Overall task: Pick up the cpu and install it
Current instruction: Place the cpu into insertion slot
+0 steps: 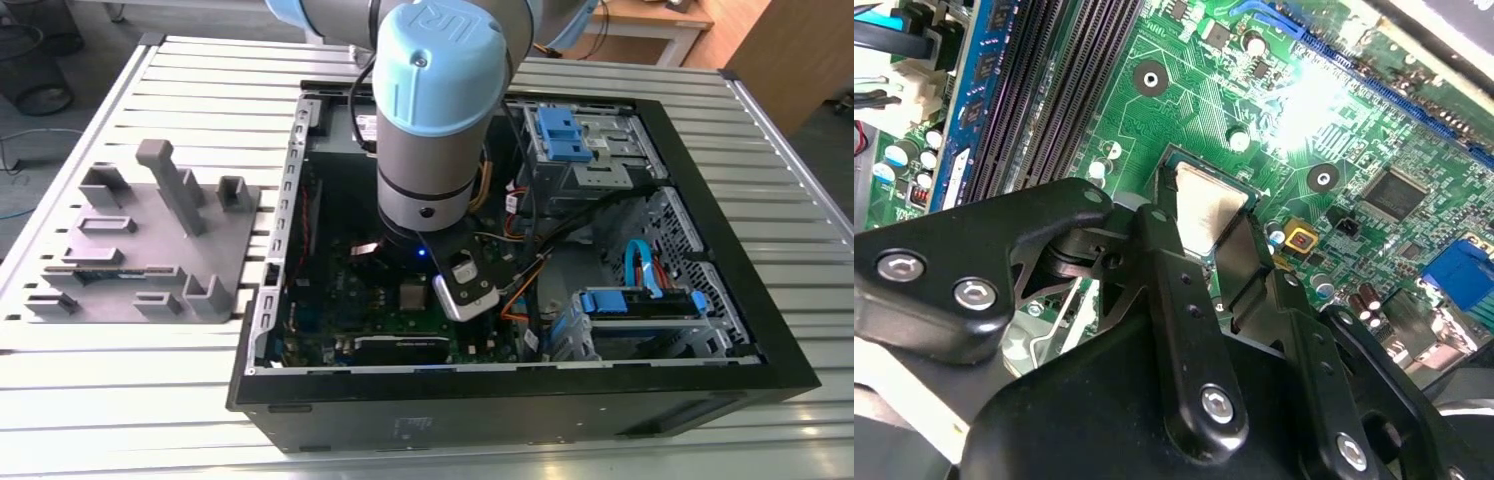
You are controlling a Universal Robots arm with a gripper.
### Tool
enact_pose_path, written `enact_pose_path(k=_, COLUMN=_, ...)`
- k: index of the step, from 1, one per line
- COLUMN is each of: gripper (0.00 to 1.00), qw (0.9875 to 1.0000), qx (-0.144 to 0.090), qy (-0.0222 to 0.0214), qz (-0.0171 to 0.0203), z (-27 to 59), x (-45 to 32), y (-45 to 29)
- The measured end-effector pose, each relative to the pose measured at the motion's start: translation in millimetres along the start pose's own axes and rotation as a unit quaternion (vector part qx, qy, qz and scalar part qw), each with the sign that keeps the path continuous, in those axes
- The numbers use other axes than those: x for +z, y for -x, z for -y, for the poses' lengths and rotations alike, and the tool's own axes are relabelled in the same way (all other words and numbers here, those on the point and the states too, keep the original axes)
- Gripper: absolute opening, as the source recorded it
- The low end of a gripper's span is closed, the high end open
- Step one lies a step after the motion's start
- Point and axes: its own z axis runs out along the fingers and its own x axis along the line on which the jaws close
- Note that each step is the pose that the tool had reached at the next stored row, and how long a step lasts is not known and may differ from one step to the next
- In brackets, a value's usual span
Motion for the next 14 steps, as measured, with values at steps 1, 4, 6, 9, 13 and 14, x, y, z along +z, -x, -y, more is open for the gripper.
enact_pose_path(k=1, gripper=0.4, qw=1.0, qx=0.0, qy=0.0, qz=0.0, z=0.0, x=0.0, y=0.0)
enact_pose_path(k=4, gripper=0.4, qw=1.0, qx=0.0, qy=0.0001, qz=0.0, z=0.0, x=-0.2, y=0.0)
enact_pose_path(k=6, gripper=0.4, qw=1.0, qx=0.0, qy=0.0004, qz=0.0002, z=-0.1, x=-1.1, y=0.1)
enact_pose_path(k=9, gripper=0.4, qw=1.0, qx=0.0, qy=0.0001, qz=0.0, z=0.0, x=-1.5, y=0.0)
enact_pose_path(k=13, gripper=0.4, qw=1.0, qx=0.0, qy=0.0001, qz=0.0, z=-0.1, x=-1.6, y=0.0)
enact_pose_path(k=14, gripper=0.4, qw=1.0, qx=0.0, qy=0.0001, qz=0.0, z=-0.1, x=-1.6, y=0.0)
